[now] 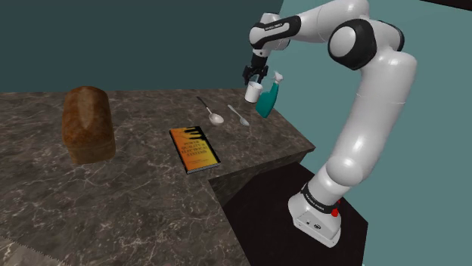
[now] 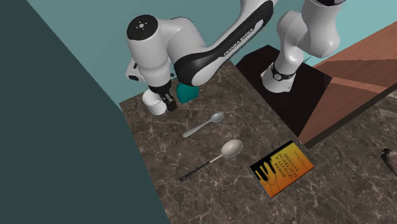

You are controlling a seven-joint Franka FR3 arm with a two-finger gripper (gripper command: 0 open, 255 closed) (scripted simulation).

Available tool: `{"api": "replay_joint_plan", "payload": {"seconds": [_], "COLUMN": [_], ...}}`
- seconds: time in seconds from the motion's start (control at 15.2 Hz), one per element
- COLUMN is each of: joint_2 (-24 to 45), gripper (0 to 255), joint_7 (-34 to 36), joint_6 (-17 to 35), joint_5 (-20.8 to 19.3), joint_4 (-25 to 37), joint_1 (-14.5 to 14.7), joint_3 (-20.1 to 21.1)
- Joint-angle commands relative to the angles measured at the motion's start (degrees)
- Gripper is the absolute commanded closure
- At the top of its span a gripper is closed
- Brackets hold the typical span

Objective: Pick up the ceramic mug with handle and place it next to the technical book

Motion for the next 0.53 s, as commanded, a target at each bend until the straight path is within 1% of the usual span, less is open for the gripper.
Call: {"api": "replay_joint_plan", "payload": {"seconds": [0.0,0.07,0.46], "joint_2": [4.8,6.4,8.1], "gripper": [0,0,0], "joint_7": [-1.3,-1.6,-2.0], "joint_6": [-0.2,-0.5,3.4], "joint_5": [1.6,2.0,2.6], "joint_4": [4.9,6.6,4.4], "joint_1": [-1.5,-2.0,-2.4], "joint_3": [-0.1,0.0,0.2]}}
